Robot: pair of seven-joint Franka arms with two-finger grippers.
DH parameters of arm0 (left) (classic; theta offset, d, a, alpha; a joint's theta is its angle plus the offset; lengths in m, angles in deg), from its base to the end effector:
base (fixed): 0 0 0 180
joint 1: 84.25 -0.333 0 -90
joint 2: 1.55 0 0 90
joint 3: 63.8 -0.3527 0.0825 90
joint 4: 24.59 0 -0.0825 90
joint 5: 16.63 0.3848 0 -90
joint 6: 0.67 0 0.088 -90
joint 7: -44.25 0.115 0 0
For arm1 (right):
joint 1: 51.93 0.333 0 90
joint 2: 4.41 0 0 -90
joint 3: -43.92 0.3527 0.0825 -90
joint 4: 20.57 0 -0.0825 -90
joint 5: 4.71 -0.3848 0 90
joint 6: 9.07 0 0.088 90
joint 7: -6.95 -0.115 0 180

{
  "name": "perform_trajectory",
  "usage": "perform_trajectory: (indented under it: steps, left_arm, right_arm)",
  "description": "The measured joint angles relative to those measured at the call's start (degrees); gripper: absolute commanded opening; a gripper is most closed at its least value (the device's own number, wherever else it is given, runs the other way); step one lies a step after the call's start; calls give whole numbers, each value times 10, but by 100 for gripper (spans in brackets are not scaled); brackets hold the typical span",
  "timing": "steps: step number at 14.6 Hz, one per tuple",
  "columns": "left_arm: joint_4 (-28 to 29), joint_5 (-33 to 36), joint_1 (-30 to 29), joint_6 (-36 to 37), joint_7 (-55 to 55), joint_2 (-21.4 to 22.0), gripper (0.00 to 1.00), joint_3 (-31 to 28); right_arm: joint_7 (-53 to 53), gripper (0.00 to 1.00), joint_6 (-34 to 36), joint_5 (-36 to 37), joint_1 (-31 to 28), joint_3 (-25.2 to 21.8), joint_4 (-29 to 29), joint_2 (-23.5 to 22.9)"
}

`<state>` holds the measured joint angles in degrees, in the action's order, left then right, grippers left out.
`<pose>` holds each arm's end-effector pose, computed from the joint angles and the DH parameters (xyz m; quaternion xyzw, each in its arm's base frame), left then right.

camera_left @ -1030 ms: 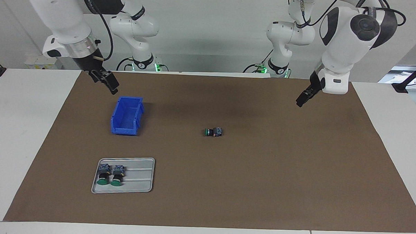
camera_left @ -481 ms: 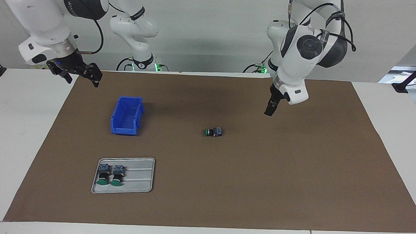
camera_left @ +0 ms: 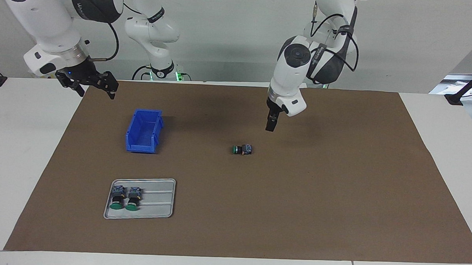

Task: Place and press button with both arms
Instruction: 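Move the left gripper above the button's green top, then press down on the green button top with the left gripper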

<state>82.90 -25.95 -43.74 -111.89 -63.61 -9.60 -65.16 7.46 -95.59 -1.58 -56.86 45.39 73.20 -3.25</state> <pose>0.4521 -0.3845 0.4588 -0.8042 -0.5887 0.0806 0.0153 0.5374 -0.0389 0.6287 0.9979 -0.0259 -0.0540 0.0257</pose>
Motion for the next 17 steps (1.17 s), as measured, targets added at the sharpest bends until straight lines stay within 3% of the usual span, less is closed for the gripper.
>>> perform_trajectory:
  steps: [12,17]
  left_arm:
    - [-97,-1,56,-74,-109,-161,99,-3]
    - [-128,7,58,-83,-123,-195,99,-4]
  right_arm:
    - [0,99,0,-2,-1,0,1,-1]
    - [0,99,0,-3,1,1,1,-1]
